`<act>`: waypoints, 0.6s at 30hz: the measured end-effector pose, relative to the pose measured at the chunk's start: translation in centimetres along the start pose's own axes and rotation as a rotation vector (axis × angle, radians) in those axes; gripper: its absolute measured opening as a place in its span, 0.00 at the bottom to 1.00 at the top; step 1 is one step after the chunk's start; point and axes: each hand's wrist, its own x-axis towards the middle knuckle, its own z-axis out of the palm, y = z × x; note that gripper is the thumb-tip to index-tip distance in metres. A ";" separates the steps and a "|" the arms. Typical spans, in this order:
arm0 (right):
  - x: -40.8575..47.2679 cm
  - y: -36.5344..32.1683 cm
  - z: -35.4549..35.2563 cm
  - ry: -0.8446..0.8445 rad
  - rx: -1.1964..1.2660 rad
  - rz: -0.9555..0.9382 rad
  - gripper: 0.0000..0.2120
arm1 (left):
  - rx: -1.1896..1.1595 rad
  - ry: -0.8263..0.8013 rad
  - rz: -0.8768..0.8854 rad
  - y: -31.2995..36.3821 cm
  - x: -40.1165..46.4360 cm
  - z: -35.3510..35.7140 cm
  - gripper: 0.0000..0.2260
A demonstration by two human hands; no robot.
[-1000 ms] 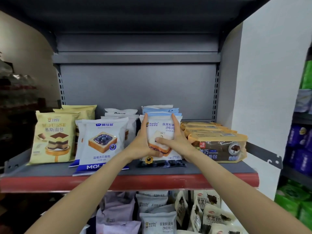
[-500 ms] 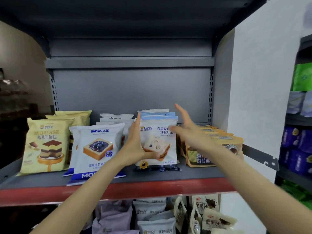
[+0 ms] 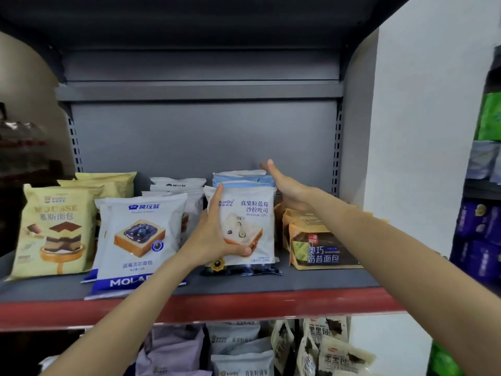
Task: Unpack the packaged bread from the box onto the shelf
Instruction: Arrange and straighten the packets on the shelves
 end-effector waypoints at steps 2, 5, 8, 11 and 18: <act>0.2 0.0 -0.1 -0.014 0.051 -0.010 0.32 | -0.012 0.000 0.017 0.0 0.0 0.0 0.64; 0.4 0.2 -0.3 -0.028 0.122 -0.018 0.33 | -0.027 -0.004 0.025 -0.1 0.0 0.0 0.64; 0.5 0.4 -0.3 -0.033 0.159 -0.022 0.33 | -0.049 -0.003 0.029 -0.2 0.0 0.1 0.64; 0.6 0.3 -0.2 -0.053 0.200 -0.026 0.33 | -0.077 0.005 0.045 -0.2 -0.1 0.2 0.63; -0.1 0.6 -0.2 -0.015 0.111 0.048 0.35 | -0.124 -0.024 0.042 -0.3 -1.0 0.2 0.63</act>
